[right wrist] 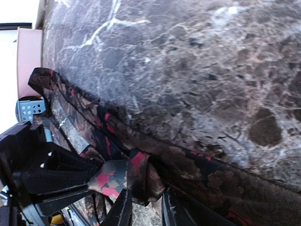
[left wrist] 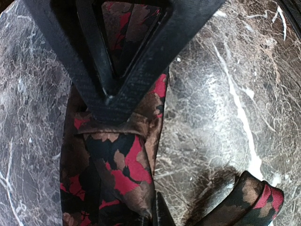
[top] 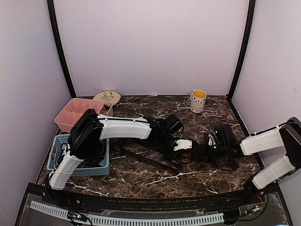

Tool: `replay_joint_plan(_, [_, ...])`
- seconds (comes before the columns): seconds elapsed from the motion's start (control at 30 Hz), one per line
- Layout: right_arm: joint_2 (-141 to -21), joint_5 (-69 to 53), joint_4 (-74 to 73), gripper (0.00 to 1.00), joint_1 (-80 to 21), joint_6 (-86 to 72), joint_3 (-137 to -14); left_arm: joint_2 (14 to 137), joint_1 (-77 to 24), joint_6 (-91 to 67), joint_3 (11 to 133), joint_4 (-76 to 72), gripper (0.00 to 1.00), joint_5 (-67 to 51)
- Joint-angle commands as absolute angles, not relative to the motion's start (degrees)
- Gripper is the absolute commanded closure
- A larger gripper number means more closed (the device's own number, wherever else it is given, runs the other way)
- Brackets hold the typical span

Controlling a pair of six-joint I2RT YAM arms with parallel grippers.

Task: Roll the ties
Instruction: Tie the tie at the center of the board.

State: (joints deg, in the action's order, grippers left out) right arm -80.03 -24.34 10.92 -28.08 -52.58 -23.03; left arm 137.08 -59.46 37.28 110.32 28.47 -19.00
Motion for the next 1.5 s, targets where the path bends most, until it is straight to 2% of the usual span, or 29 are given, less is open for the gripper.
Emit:
replay_joint_plan(0.0, [-80.3, -21.6, 7.8, 0.78, -27.8, -52.0, -25.0, 136.9, -59.6, 37.7, 109.2, 27.2, 1.0, -21.5])
replay_joint_plan(0.17, [-80.3, -20.8, 6.9, 1.0, -27.9, -52.1, -25.3, 136.8, -59.6, 37.5, 108.7, 26.7, 0.99, -21.5])
replay_joint_plan(0.3, [-79.3, -19.4, 5.3, 1.0, -27.9, -51.7, -25.5, 136.8, -59.5, 36.8, 108.6, 26.3, 0.99, -21.3])
replay_joint_plan(0.37, [-78.2, -18.4, 3.5, 1.0, -27.9, -51.3, -25.6, 136.7, -59.4, 35.9, 108.7, 26.0, 0.96, -20.7])
replay_joint_plan(0.53, [-73.0, -13.6, -3.7, 1.0, -27.3, -50.0, -25.1, 134.3, -57.3, 30.2, 108.6, 25.4, 0.79, -20.4])
replay_joint_plan(0.67, [-68.7, -11.3, -9.3, 1.0, -25.4, -48.9, -24.7, 130.1, -55.8, 27.4, 105.6, 23.4, 0.55, -22.2])
replay_joint_plan(0.83, [-63.4, -8.5, -17.4, 1.0, -22.1, -47.9, -24.6, 127.2, -53.3, 24.1, 101.9, 20.1, 0.44, -22.3])
replay_joint_plan(0.97, [-59.8, -6.3, -23.5, 1.0, -19.0, -47.8, -24.5, 128.7, -51.1, 22.8, 101.6, 18.8, 0.45, -20.7])
replay_joint_plan(1.17, [-57.3, -4.1, -31.4, 1.0, -12.8, -48.2, -24.0, 131.1, -46.7, 17.7, 100.4, 19.5, 0.54, -22.1])
replay_joint_plan(1.47, [-52.3, 0.4, -41.9, 1.0, -2.0, -49.7, -26.0, 130.5, -45.6, 15.5, 96.4, 22.1, 0.61, -16.6])
